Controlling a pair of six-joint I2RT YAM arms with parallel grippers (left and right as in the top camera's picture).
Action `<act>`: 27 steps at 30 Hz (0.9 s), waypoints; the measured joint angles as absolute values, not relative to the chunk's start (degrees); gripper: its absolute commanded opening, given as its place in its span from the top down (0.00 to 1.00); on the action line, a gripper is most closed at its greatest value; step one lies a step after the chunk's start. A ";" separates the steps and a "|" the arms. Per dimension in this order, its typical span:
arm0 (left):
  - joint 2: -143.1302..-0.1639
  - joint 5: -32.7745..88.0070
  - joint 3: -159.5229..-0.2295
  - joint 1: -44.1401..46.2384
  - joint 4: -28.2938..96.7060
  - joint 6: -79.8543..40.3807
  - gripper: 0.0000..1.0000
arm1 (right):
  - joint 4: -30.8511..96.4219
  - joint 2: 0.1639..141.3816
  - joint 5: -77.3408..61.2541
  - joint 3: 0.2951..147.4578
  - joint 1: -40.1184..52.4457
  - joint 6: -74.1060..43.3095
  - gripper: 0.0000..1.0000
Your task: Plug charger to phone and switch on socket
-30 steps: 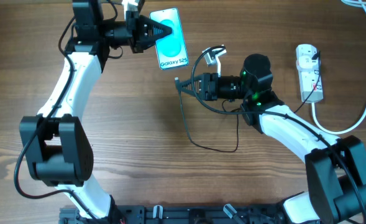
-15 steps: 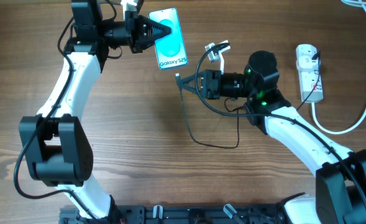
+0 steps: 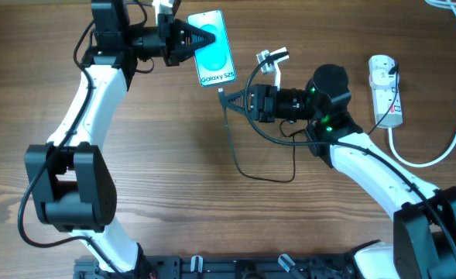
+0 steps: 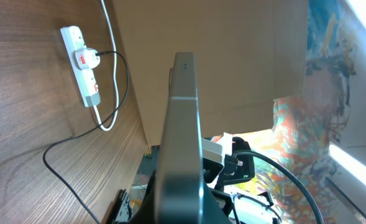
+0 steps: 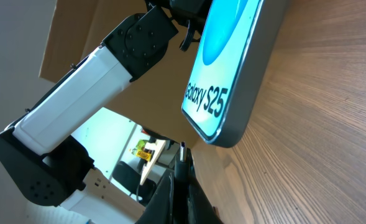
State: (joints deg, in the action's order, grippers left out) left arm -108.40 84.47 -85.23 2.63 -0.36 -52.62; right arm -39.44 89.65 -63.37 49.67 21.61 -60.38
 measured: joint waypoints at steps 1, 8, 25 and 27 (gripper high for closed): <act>-108.40 84.49 -85.23 2.63 -0.27 -52.62 0.96 | -39.44 89.65 -63.37 49.67 21.61 -60.38 0.95; -108.40 86.26 -85.23 2.63 -0.25 -51.31 0.96 | -39.44 89.65 -63.29 49.67 21.61 -60.36 0.95; -108.40 87.09 -85.23 4.03 -0.27 -51.11 0.96 | -39.20 89.65 -63.40 49.67 21.61 -60.36 0.96; -108.40 87.09 -85.23 4.03 -0.32 -51.11 0.96 | -39.16 89.65 -63.37 49.67 21.61 -60.36 0.95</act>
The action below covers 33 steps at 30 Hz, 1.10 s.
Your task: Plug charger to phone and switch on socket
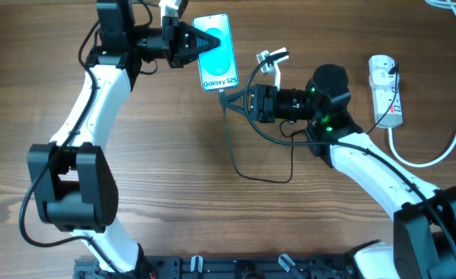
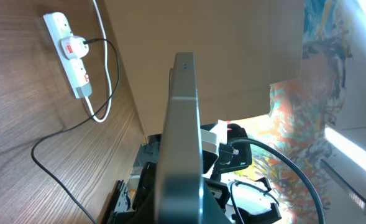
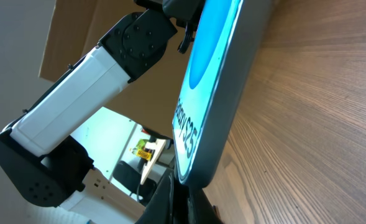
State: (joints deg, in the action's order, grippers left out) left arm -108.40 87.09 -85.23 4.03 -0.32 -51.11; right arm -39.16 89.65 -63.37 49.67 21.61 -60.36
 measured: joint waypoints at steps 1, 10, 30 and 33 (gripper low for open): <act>-108.40 87.09 -85.23 4.03 -0.40 -51.09 0.96 | -38.94 89.65 -63.33 49.67 21.61 -60.38 0.96; -108.40 86.78 -85.23 4.01 -0.51 -50.26 0.96 | -39.55 89.65 -61.84 49.67 21.63 -62.83 0.95; -108.40 85.45 -85.45 4.62 -0.73 -49.80 0.96 | -36.14 89.23 -60.31 49.78 20.67 -63.48 0.65; -108.40 86.61 -85.45 4.51 -0.45 -49.84 0.96 | -34.74 89.23 -59.92 49.87 20.08 -62.57 0.55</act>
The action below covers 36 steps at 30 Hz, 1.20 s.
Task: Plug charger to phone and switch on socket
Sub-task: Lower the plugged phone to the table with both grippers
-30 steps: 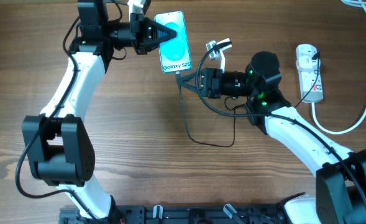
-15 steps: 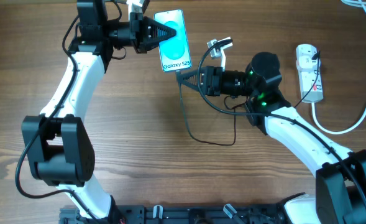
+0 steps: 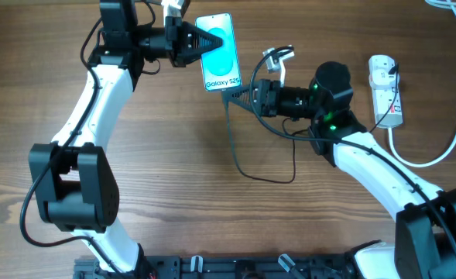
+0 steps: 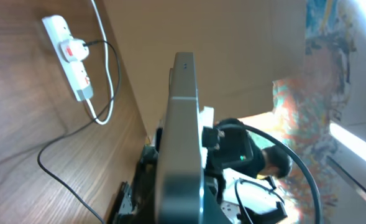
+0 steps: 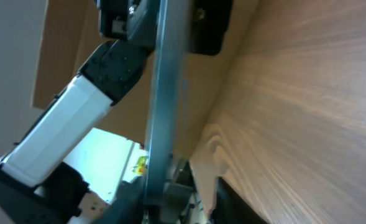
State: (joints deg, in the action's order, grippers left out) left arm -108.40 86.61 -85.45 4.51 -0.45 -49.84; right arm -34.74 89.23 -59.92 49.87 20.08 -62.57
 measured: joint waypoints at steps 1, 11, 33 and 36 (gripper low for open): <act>-108.40 87.09 -85.45 4.34 -0.45 -49.82 0.96 | -34.24 89.23 -59.94 49.89 19.99 -62.11 0.53; -108.40 86.32 -85.32 2.13 11.05 -39.03 0.96 | -24.93 89.23 -60.25 50.00 19.55 -54.72 0.46; -116.73 37.17 -84.95 9.19 40.49 -13.93 0.96 | 24.95 89.12 -29.30 59.77 19.22 -35.07 0.44; -117.23 36.42 -84.93 9.23 40.10 -13.85 0.96 | 26.48 89.12 -25.96 60.38 19.25 -34.33 0.44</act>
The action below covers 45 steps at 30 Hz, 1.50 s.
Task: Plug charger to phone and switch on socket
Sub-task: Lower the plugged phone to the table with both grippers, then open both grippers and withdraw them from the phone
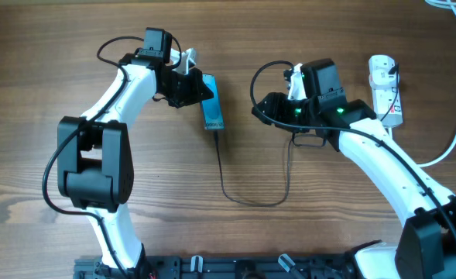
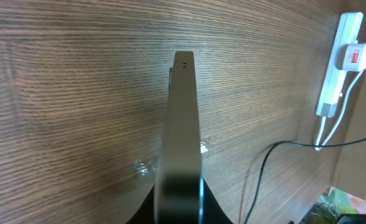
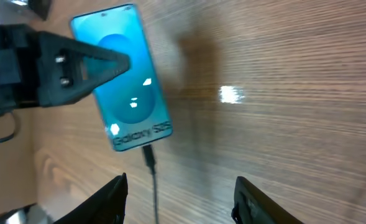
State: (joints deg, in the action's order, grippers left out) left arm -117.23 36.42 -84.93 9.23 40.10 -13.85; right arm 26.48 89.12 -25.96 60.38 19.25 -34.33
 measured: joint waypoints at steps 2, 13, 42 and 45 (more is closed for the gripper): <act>-117.25 35.88 -84.93 9.23 40.05 -13.78 0.96 | 27.55 89.12 -24.38 60.38 19.25 -34.13 0.43; -122.34 35.59 -84.93 9.23 39.66 -14.72 0.96 | 29.41 89.12 -21.74 60.38 19.25 -34.13 0.43; -124.88 33.10 -85.58 9.39 39.03 -16.73 0.80 | 30.48 89.12 -21.34 60.38 19.25 -32.67 0.42; -125.16 31.77 -85.58 9.37 39.44 -16.58 0.73 | 30.50 89.12 -21.34 60.38 19.25 -32.64 0.42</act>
State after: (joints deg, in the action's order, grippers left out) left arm -125.16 31.77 -85.58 9.37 39.44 -16.58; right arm 30.50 89.12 -21.34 60.38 19.25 -32.64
